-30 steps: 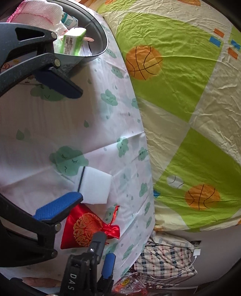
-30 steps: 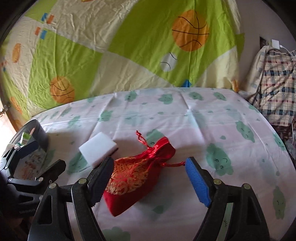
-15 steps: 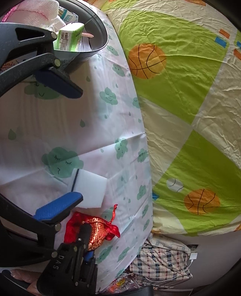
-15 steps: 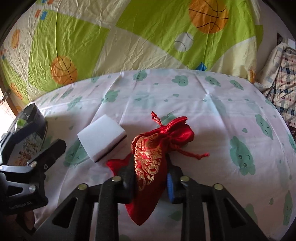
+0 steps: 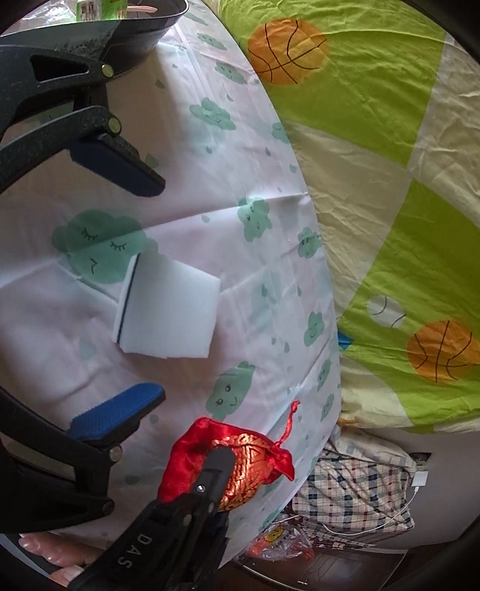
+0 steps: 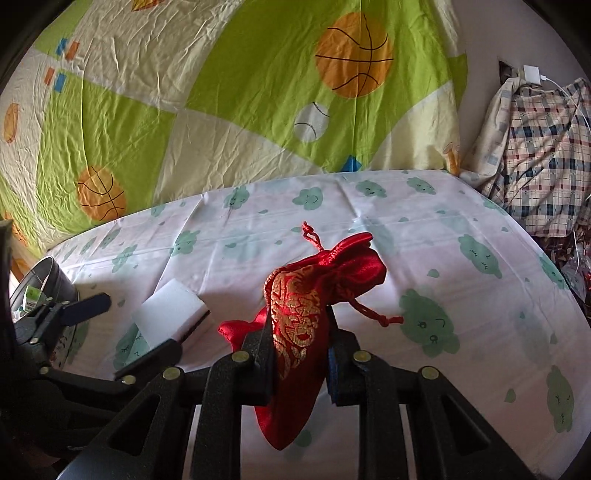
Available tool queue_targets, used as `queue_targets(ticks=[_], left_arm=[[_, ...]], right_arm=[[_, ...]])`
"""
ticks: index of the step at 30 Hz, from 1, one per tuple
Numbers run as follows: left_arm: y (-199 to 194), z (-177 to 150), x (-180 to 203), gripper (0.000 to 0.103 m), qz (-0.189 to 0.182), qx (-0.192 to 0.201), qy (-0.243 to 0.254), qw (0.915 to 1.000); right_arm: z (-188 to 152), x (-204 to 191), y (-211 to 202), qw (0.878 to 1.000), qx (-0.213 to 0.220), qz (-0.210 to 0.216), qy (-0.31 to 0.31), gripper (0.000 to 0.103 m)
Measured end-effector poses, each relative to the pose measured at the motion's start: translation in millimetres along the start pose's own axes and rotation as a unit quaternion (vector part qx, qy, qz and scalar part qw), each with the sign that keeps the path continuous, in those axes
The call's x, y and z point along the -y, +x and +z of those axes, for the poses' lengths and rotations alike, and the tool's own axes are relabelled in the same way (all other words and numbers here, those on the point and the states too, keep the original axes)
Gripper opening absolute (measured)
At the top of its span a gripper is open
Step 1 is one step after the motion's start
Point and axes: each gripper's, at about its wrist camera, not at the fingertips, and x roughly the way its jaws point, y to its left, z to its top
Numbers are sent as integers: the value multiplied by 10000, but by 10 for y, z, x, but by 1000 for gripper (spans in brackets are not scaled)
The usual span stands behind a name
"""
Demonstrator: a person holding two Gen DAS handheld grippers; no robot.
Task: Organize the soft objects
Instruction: 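Grasp the red drawstring bag with the right tool while the left tool grasps the white sponge, then carry the sponge and red bag over the grey tin with both tools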
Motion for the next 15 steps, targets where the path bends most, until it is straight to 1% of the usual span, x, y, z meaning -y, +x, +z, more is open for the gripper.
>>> queue_targets(ticks=[3, 4, 6, 8, 10, 13, 15], left_arm=[[83, 35, 19, 102, -88, -117, -14, 9999], [111, 42, 7, 100, -106, -177, -53, 9998], [146, 36, -32, 91, -227, -263, -158, 9993], [156, 26, -76, 70, -415, -282, -268, 9984], [168, 13, -112, 57, -559, -335, -365, 9972], [145, 0, -163, 57, -678, -296, -499, 9960], [91, -18, -180, 56, -656, -199, -531, 9962]], right_arm=[[-3, 14, -1, 10000, 4, 13, 32, 23], [-7, 13, -2, 10000, 12, 19, 33, 23], [-9, 6, -4, 10000, 19, 19, 21, 23], [-11, -3, -16, 10000, 53, 20, 3, 23], [-12, -16, -30, 10000, 93, 2, -28, 23], [-21, -34, -72, 9997, 203, 38, -88, 23], [-27, -37, -112, 9995, 303, 79, -95, 23]])
